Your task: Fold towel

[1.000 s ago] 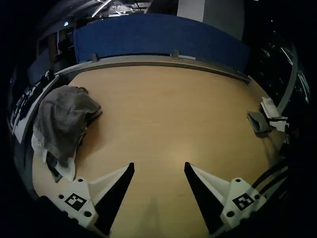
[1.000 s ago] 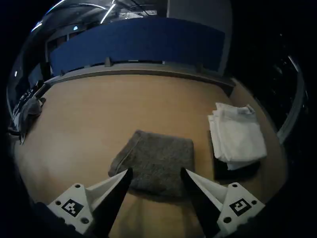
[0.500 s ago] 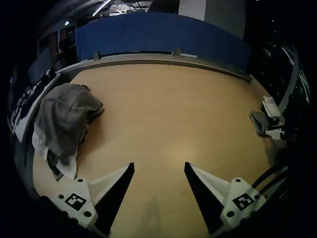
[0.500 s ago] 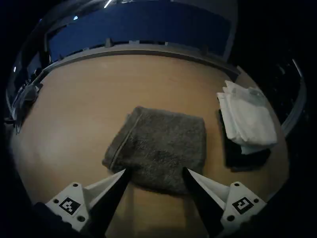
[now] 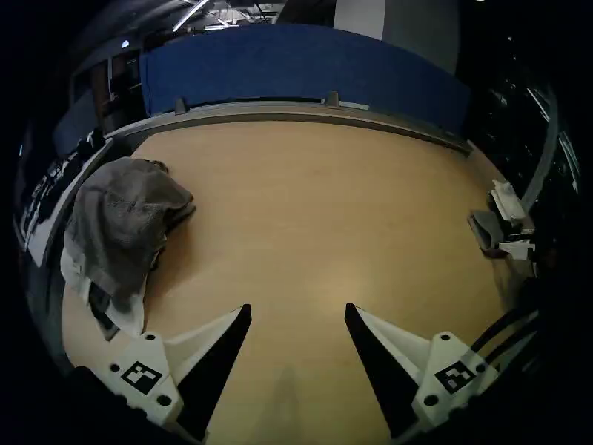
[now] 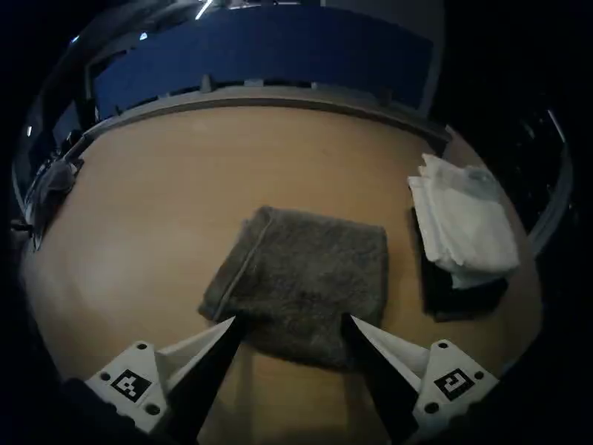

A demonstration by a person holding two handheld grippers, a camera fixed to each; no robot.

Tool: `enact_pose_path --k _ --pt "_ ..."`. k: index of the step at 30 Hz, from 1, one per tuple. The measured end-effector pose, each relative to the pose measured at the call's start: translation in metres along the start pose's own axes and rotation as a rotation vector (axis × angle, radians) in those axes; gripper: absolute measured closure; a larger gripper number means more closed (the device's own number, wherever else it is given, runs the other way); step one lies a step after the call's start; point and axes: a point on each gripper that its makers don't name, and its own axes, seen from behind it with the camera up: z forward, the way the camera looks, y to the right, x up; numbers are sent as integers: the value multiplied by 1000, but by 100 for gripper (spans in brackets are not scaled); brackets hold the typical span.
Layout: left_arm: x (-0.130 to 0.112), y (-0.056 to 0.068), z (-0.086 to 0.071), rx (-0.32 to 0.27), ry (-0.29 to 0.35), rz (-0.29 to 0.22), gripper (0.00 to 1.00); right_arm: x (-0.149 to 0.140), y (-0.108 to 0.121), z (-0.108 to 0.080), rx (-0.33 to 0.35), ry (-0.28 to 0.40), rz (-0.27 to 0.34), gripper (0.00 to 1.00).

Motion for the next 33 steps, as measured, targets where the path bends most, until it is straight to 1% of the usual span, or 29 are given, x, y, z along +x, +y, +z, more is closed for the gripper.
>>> enact_pose_path --k 5,9,14,20,24,29,33 --pt "0 1 0 -3 0 0 6 13 -12 -2 19 25 -1 0" --pt "1 1 -1 -2 1 1 6 6 -19 3 32 -4 -15 0" --pt "0 -1 -1 0 2 -5 6 -6 -21 11 37 -37 -27 0" --pt "-1 -5 -2 5 3 -7 6 -7 -21 13 41 -46 -34 0" --pt "1 -6 -3 7 5 -6 6 5 -20 7 36 -13 -26 0" --pt "3 -5 -2 4 8 -11 6 23 -18 -5 30 43 2 0" --pt "5 -3 -1 0 9 -8 6 26 -15 -8 25 49 14 0"
